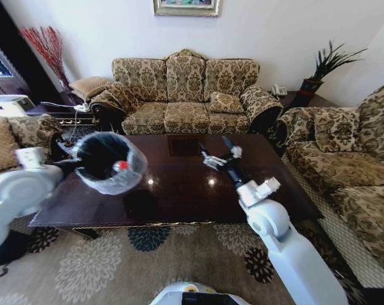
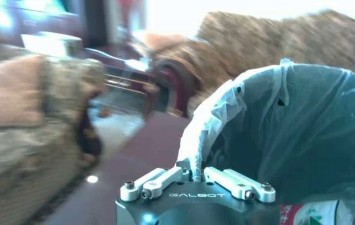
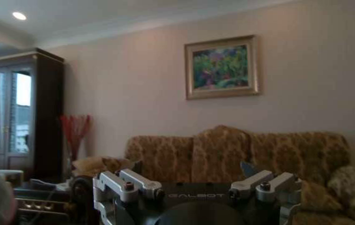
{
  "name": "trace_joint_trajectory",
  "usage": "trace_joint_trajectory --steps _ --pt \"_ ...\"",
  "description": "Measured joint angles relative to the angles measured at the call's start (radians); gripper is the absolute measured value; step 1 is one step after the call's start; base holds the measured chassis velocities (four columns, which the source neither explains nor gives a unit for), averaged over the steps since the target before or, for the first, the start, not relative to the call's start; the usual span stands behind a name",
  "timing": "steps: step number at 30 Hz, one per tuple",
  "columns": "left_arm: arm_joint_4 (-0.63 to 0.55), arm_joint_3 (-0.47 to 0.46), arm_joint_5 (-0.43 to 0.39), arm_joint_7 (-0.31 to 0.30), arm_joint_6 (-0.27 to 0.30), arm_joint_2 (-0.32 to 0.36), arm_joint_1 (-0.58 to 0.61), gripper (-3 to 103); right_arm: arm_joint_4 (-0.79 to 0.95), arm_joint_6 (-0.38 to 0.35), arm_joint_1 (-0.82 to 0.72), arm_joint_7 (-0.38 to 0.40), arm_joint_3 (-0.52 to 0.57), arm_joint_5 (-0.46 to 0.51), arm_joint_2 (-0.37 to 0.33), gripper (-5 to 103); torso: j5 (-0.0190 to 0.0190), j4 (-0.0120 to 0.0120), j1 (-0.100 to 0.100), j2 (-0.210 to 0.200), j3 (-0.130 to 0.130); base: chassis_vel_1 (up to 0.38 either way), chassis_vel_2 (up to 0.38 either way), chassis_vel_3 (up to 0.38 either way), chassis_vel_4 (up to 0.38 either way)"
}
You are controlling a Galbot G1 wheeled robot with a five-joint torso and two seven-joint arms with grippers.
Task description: Move to the front of the table and place the trash on the table into the trash bin.
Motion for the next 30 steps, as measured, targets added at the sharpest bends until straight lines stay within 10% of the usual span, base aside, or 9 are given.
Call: trace_joint_trajectory --steps 13,30 --pt "0.164 -0.384 0.155 0.080 -0.060 -0.392 0.210 0 -0.196 0.051 -0.043 0.023 0.123 0.015 0.036 100 -0.0003 0.0009 0.000 0.000 0.000 0.000 0.000 0.000 0.000" --pt "0.594 -0.387 0.170 0.104 -0.190 -0.651 0.199 0 -0.213 0.121 -0.150 -0.001 0.176 0.062 0.036 100 0.0000 0.0002 0.000 0.000 0.000 0.000 0.000 0.000 0.000"
